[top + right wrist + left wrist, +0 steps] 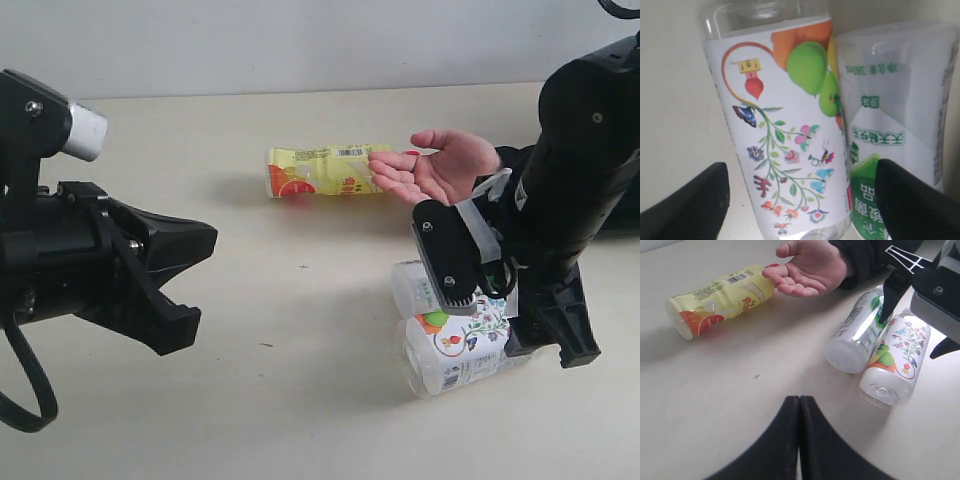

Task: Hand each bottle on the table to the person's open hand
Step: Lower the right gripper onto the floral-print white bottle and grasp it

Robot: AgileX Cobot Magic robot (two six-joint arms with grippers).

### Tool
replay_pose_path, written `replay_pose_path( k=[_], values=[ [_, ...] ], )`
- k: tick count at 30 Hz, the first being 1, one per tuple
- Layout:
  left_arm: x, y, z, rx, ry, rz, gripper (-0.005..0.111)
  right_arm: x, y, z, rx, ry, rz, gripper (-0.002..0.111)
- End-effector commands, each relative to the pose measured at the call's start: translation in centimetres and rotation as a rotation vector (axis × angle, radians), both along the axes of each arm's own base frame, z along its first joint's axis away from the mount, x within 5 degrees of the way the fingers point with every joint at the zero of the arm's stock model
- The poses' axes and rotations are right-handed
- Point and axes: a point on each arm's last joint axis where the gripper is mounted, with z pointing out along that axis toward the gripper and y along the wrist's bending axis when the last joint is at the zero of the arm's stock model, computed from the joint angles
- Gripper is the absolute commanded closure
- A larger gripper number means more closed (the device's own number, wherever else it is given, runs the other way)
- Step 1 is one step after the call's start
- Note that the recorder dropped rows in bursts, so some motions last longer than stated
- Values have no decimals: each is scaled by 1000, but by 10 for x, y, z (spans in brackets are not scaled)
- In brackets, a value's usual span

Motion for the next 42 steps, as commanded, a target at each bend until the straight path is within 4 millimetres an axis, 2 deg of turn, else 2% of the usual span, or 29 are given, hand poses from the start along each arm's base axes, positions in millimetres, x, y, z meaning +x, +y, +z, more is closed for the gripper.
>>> replay_pose_path(
  k=[1, 6, 24, 27, 33, 36, 40, 41, 42],
  values=[
    [-1, 2, 0, 4, -5, -2, 106, -1, 0, -2, -2, -1, 16, 32],
    [-1, 2, 0, 4, -5, -2, 106, -1, 1, -4, -5, 11, 14, 32],
    [-1, 2, 0, 4, -5, -2, 106, 1, 3, -33, -48, 108, -37, 33],
    [-1, 2, 0, 4, -5, -2, 106, 2, 3, -40, -59, 127, -49, 36],
    [-1, 2, 0, 4, -5, -2, 106, 2, 3, -41, -61, 131, -74, 53],
    [-1, 2, 0, 4, -5, -2, 106, 1, 4, -41, -56, 145, -87, 70],
    [-1, 2, 0, 4, -5, -2, 106, -5, 1, -40, -84, 210, -94, 103],
    [-1, 2, 0, 4, -5, -2, 106, -7, 1, -40, -93, 225, -94, 108],
    [-1, 2, 0, 4, -5, -2, 106, -8, 0, -40, -102, 240, -94, 108]
  ],
)
